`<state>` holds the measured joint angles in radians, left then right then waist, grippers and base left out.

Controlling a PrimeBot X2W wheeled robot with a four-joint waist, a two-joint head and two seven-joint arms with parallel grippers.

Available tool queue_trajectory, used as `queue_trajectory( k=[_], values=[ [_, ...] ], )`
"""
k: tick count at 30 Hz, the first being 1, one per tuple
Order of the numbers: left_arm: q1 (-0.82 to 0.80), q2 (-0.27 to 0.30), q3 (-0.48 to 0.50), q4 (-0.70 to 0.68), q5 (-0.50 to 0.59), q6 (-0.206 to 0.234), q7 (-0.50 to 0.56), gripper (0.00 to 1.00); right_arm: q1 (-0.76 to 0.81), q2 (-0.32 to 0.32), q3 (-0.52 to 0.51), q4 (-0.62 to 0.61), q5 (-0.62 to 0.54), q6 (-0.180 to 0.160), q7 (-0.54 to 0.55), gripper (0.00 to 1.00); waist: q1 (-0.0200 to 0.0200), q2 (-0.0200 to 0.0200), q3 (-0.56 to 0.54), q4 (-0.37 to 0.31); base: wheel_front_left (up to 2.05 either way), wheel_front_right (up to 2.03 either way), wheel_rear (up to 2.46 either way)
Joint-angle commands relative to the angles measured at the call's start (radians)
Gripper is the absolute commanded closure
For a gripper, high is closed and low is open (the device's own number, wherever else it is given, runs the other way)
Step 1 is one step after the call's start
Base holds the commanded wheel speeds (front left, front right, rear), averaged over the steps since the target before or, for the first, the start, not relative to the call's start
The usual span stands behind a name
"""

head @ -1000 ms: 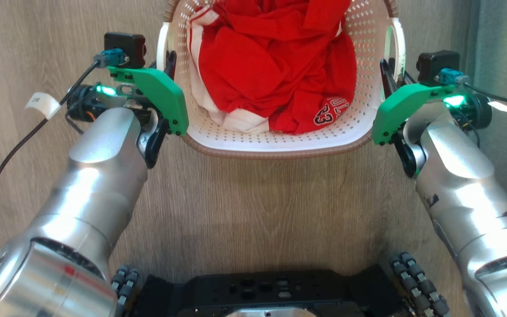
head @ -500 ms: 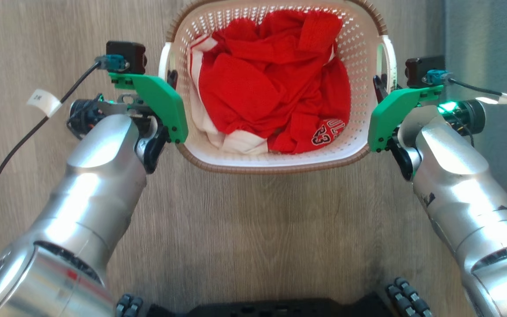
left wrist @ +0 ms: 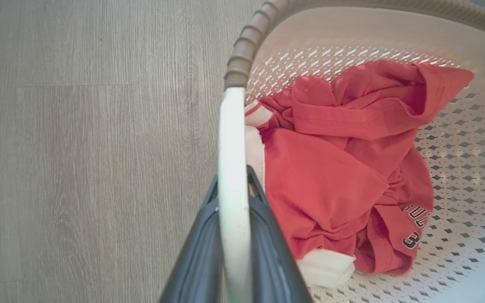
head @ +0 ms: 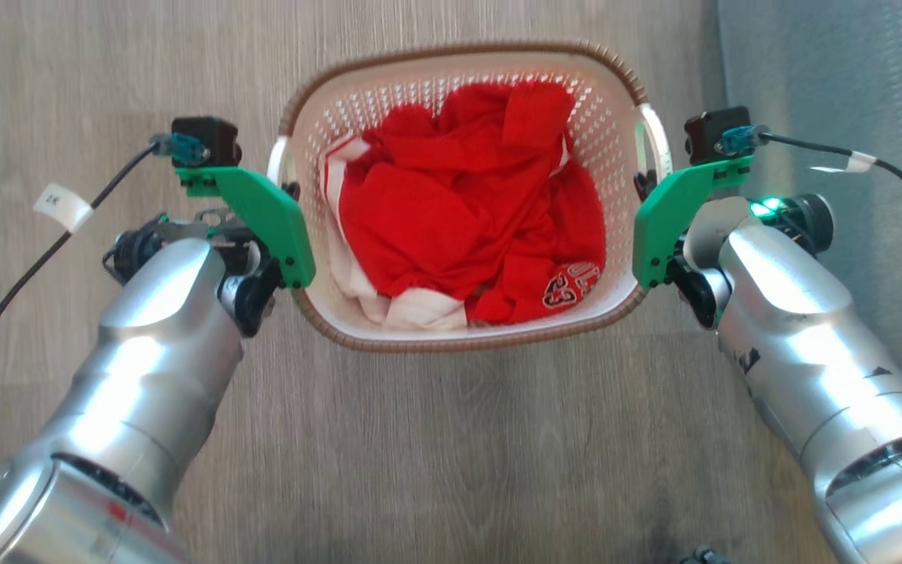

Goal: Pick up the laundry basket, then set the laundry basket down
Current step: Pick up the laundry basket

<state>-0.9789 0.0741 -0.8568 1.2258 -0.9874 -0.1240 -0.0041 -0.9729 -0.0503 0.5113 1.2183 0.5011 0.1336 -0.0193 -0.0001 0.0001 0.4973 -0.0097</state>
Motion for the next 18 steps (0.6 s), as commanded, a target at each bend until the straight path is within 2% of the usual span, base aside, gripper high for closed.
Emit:
queue_trajectory(
  k=[1,18],
  values=[
    [-0.019,0.051,0.019,-0.015,-0.012,-0.007,0.001,1.00,0.034,0.000,0.017,-0.007,0.011,-0.003,0.011,1.00,0.0001,-0.0001,-0.042,-0.006,0.00,0.00,0.00],
    [0.074,0.076,-0.014,-0.005,-0.101,-0.007,0.115,1.00,0.121,-0.006,0.109,0.007,0.174,-0.003,0.165,1.00,0.0001,-0.0001,-0.282,-0.020,0.00,0.00,0.00]
  ],
)
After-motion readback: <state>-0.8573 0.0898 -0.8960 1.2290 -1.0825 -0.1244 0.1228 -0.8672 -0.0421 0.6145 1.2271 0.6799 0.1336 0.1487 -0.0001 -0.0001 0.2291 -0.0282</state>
